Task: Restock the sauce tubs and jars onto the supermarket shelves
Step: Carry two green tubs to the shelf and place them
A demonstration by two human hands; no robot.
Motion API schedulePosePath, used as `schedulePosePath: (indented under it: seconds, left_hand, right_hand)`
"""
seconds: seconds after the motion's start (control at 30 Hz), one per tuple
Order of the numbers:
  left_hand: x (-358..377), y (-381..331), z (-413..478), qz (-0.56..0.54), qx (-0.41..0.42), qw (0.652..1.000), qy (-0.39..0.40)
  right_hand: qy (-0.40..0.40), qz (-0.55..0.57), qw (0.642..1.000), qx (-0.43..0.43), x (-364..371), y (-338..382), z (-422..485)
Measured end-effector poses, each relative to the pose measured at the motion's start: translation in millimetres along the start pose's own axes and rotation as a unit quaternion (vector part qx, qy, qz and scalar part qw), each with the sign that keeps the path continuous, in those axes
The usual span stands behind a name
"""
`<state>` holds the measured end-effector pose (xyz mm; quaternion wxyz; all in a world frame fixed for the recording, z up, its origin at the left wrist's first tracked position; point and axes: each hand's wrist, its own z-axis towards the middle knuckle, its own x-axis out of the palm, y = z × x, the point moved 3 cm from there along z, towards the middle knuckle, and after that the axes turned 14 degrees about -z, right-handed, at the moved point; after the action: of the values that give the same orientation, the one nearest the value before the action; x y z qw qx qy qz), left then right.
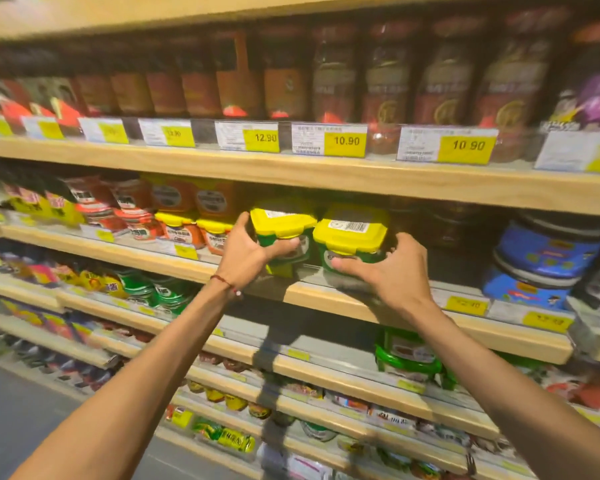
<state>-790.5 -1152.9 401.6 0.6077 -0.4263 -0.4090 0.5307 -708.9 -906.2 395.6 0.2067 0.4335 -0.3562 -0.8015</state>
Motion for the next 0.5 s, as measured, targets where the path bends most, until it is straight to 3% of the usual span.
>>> schedulePosePath:
  seconds: [0.13,0.23,0.5]
  left_hand:
    - [-13,8,26,0.067,-0.044,0.996,0.027]
    - [-17,13,39,0.122,-0.064,0.989,0.052]
    - [-20,31,63,0.18,-0.094,0.973,0.113]
  right_hand:
    - [-0.01,0.013,0.998,0.056,12,4,6]
    - [0.018,0.017,0.999,0.047,14,14,8]
    - [0.014,-0.033,0.992,0.119,15,25,8]
